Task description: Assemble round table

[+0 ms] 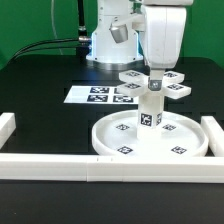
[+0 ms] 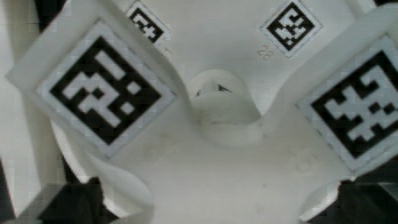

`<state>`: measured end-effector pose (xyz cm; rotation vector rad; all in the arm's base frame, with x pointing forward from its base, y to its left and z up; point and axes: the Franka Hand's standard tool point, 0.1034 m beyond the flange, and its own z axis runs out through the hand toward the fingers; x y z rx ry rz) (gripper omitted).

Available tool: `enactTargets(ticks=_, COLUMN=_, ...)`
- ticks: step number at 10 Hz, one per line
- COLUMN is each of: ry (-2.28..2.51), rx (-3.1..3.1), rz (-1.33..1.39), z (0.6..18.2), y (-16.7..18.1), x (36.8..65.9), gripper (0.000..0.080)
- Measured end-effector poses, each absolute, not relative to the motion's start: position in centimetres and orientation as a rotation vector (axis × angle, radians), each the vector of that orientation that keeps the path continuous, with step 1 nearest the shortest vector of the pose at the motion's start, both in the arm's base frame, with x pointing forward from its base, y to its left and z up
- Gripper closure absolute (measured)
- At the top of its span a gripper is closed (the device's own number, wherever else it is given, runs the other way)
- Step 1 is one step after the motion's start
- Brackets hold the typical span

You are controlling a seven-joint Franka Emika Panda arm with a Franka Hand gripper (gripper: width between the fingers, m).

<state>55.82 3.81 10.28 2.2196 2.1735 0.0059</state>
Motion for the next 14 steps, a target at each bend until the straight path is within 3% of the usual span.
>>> enactTargets(ticks=3, ry=2.165, rx=2.238, rz=-0.01, z=9.53, y=3.78, x=55.54, gripper=0.015)
enactTargets(ticks=5, ry=2.163, rx=2.24, rz=-0.008, z=9.43, y=3.78, x=55.49, gripper=0.035)
enactTargets(ticks=11, ry=2.117, rx=2.284, rz=-0.007, z=9.43, y=3.69, x=55.49, gripper=0.035)
enactTargets(ticks=14, ry=1.714, rx=2.603, rz=0.0, z=9.39, y=3.61, x=55.41, gripper=0.0348)
